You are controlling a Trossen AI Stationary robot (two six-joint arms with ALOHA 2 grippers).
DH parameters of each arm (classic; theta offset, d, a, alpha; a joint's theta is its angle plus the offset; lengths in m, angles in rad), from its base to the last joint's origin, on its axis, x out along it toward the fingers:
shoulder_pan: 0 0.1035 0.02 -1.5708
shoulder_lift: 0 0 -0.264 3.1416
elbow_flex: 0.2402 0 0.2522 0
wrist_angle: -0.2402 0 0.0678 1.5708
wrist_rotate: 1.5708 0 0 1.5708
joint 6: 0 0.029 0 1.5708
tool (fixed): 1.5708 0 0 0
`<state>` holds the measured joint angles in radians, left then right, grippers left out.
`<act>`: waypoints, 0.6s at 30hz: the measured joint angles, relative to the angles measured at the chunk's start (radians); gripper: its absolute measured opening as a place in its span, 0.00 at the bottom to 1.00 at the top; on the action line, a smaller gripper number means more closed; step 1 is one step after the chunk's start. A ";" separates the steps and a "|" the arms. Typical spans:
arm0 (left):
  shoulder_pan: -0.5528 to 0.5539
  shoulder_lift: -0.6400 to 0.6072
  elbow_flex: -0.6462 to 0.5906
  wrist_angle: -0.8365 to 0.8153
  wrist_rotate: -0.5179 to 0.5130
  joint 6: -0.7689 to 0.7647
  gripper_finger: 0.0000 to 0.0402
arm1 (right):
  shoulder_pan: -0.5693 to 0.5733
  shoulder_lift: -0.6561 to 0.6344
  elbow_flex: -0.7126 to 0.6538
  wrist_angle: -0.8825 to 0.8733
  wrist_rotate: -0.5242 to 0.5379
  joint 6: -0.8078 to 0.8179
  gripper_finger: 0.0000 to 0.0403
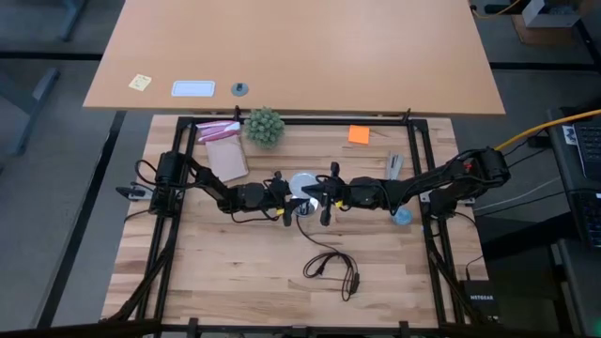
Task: Screw lightbulb
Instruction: Insert the lightbulb into the lamp
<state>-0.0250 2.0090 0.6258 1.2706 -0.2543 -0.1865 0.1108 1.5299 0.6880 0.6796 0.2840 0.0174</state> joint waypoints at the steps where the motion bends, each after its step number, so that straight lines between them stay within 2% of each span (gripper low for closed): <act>1: 0.000 0.000 0.000 -0.001 0.000 0.007 0.39 | 0.000 0.000 0.000 -0.002 0.000 0.000 0.05; 4: 0.000 0.000 0.000 -0.002 0.001 0.013 0.39 | 0.001 -0.002 0.002 -0.017 -0.014 0.001 0.05; 10: -0.001 0.001 -0.002 -0.002 0.004 0.091 0.39 | 0.001 -0.003 0.002 -0.031 -0.122 0.001 0.05; 18: -0.001 0.001 -0.002 -0.002 0.003 0.123 0.39 | 0.001 -0.003 0.002 -0.024 -0.138 0.000 0.05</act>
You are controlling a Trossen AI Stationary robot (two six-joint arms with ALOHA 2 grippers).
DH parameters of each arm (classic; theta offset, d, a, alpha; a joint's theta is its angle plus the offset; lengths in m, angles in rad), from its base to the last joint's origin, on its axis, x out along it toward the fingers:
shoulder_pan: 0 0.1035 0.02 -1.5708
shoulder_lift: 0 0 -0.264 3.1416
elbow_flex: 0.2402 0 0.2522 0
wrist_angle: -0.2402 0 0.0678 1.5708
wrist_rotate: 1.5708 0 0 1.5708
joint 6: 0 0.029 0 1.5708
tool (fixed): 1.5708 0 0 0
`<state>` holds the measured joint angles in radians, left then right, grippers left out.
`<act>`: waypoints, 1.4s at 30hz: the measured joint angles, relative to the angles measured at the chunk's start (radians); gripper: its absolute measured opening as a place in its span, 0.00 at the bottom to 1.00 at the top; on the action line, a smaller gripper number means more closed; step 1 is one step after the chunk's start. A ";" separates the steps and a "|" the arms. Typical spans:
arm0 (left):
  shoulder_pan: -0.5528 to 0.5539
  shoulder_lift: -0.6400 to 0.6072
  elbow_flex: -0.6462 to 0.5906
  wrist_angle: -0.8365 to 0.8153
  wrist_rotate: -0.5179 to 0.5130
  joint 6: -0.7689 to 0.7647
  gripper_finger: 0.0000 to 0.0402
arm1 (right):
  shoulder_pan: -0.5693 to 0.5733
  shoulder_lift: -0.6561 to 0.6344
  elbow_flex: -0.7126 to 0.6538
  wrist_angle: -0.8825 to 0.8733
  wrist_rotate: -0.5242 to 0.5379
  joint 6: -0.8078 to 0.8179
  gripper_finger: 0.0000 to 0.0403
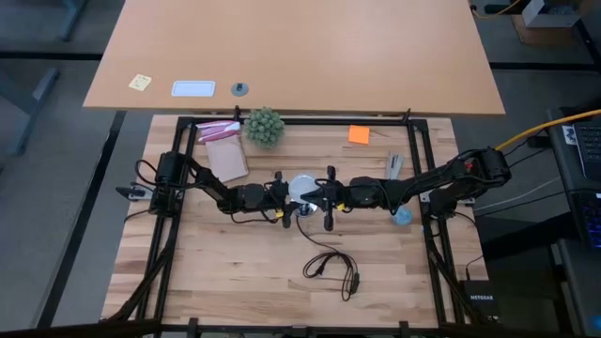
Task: Screw lightbulb
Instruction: Insert the lightbulb into the lamp
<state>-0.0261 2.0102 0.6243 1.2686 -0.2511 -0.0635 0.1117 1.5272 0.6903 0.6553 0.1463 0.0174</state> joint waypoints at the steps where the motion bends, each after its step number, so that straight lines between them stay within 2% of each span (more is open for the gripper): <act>1: 0.000 0.000 0.000 0.000 0.000 0.004 0.39 | 0.000 0.000 0.000 0.004 0.000 -0.001 0.05; 20: 0.000 0.001 0.000 -0.008 -0.025 0.037 0.39 | 0.000 0.001 -0.002 0.050 -0.007 -0.053 0.05; 26: 0.000 0.001 0.000 -0.009 -0.025 0.026 0.39 | 0.000 -0.049 -0.002 0.042 -0.001 -0.083 0.05; 31: 0.000 0.001 0.000 -0.009 -0.025 0.026 0.39 | 0.000 -0.137 -0.001 -0.097 0.000 -0.101 0.05; 36: 0.000 0.001 0.000 -0.009 -0.025 0.026 0.39 | 0.000 -0.233 -0.001 -0.332 0.019 -0.101 0.05; 42: 0.000 0.001 0.000 -0.009 -0.025 0.026 0.39 | 0.000 -0.262 -0.001 -0.604 0.103 0.017 0.05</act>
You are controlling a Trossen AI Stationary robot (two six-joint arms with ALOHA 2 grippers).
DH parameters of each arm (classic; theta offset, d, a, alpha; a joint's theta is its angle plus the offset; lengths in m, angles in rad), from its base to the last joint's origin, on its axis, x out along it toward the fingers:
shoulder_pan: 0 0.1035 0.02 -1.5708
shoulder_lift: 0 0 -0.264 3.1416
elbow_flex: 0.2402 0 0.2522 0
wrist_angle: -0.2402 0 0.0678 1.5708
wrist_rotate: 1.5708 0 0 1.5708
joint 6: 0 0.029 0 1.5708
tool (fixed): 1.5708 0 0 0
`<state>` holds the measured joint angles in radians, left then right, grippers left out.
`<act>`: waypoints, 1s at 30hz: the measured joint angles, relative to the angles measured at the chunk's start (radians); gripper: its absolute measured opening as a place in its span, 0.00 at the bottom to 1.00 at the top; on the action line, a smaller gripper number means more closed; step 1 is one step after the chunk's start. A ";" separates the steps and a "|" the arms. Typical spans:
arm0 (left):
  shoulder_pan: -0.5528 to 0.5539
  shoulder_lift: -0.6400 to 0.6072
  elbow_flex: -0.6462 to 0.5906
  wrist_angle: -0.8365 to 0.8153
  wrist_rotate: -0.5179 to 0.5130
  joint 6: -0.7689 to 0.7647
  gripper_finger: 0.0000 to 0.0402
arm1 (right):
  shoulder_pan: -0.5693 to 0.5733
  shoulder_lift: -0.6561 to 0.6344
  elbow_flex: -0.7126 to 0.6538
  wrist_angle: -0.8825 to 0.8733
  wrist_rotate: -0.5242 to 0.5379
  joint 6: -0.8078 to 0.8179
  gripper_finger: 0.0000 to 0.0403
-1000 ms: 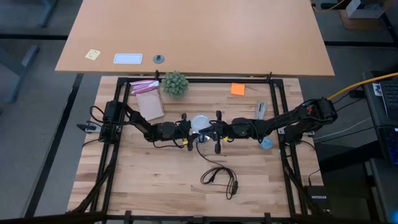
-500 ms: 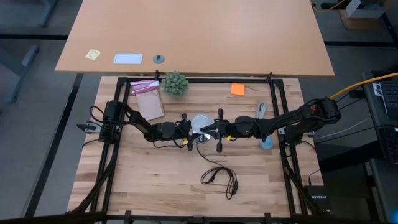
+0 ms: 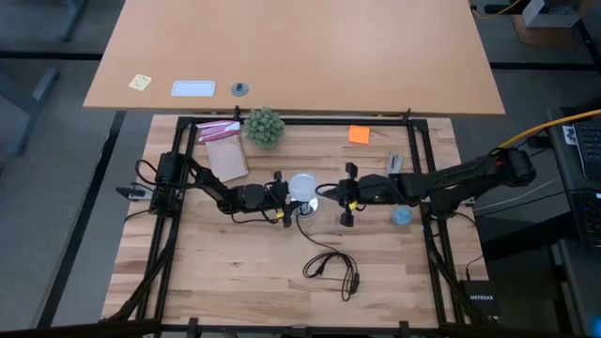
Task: Screw lightbulb
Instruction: Insert the lightbulb into the lamp
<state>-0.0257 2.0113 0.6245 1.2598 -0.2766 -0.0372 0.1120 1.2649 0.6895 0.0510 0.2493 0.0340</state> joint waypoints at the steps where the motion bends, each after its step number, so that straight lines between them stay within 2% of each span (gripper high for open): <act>1: 0.000 0.000 0.000 0.000 0.000 0.000 0.39 | 0.000 0.011 0.000 -0.020 0.004 0.024 0.05; 11: 0.000 0.000 -0.001 0.005 0.000 0.000 0.39 | 0.000 0.213 -0.018 -0.037 0.004 0.139 0.05; 17: 0.000 0.000 -0.001 0.006 0.000 0.000 0.39 | 0.000 0.327 -0.018 0.055 0.004 0.151 0.05; 30: 0.000 0.000 -0.001 0.007 0.000 0.000 0.39 | 0.000 0.434 -0.018 0.130 0.004 0.178 0.05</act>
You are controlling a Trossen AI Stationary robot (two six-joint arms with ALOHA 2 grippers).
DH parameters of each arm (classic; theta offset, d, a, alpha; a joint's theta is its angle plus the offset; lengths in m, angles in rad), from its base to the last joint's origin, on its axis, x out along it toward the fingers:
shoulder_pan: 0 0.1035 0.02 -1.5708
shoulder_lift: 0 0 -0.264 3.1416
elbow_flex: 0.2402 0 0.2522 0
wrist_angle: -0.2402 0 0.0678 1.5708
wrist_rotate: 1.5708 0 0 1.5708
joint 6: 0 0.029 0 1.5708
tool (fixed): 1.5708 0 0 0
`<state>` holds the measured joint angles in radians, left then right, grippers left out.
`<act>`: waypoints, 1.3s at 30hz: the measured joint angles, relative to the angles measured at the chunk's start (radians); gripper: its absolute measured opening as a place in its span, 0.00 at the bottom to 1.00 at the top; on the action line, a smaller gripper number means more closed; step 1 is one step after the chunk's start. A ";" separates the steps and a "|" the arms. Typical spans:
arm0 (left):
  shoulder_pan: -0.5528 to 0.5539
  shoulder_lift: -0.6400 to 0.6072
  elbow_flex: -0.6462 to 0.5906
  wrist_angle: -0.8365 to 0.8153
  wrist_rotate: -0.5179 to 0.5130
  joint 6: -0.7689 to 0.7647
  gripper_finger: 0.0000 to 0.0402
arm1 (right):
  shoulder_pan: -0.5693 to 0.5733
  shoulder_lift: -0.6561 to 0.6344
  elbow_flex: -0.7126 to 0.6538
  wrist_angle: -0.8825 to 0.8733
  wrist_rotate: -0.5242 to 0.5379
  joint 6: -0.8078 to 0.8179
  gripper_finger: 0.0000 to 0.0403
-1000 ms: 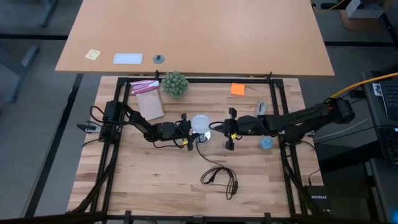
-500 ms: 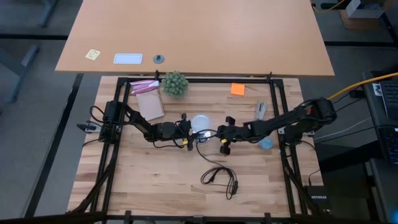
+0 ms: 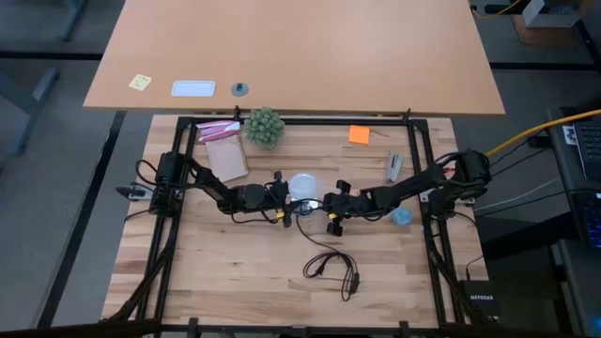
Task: Screw lightbulb
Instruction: Insert the lightbulb into the lamp
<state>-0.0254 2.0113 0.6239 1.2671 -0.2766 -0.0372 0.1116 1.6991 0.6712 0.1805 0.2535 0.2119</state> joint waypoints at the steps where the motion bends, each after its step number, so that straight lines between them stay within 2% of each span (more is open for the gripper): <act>1: 0.000 0.000 0.000 0.000 0.000 0.000 0.39 | 0.000 0.006 0.000 0.010 0.000 0.001 0.05; 7: 0.000 0.000 0.000 0.000 0.000 0.000 0.39 | 0.000 0.050 -0.001 0.103 0.001 0.002 0.05; 23: 0.000 0.000 0.000 0.000 0.000 0.000 0.39 | 0.011 0.054 -0.002 0.134 -0.020 0.096 0.05; 34: 0.000 0.000 0.001 0.000 0.000 0.015 0.39 | 0.086 0.054 0.001 0.271 0.042 0.098 0.05; 39: 0.000 0.000 0.000 0.000 0.000 0.014 0.39 | 0.085 0.054 0.001 0.269 0.052 0.063 0.05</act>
<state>-0.0254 2.0113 0.6243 1.2667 -0.2764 -0.0229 0.1963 1.7530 0.6720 0.4491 0.3058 0.2745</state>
